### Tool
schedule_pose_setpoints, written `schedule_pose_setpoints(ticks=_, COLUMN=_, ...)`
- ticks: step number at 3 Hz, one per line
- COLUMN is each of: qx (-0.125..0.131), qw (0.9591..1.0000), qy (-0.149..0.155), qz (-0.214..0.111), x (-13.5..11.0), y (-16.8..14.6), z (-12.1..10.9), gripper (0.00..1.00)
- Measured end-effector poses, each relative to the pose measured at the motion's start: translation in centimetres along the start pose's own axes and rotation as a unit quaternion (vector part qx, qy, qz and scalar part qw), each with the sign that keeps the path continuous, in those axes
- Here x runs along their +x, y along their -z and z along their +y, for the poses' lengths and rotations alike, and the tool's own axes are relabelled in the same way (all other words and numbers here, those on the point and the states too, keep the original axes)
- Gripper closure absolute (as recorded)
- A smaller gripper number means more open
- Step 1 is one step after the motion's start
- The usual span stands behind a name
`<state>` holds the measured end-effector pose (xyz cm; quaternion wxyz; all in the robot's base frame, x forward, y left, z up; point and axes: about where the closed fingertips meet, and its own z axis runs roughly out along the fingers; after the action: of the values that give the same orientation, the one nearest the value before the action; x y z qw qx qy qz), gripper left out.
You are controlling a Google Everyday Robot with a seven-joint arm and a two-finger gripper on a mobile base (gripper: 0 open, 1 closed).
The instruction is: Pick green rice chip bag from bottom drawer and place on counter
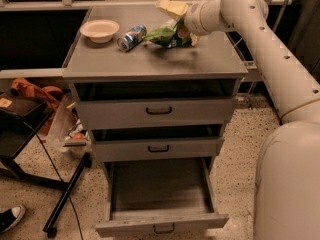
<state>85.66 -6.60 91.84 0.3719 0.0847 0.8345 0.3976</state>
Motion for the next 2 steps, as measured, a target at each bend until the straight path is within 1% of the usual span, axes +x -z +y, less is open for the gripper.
schedule_pose_setpoints(ticks=1, qx=-0.006, qw=0.9998, qy=-0.017, qz=-0.001, x=-0.5, y=2.2, z=-2.1, gripper=0.00)
schedule_pose_setpoints(ticks=2, qx=0.002, qw=0.9990, qy=-0.039, qz=-0.020, x=-1.4, y=5.6, z=-4.8, gripper=0.00)
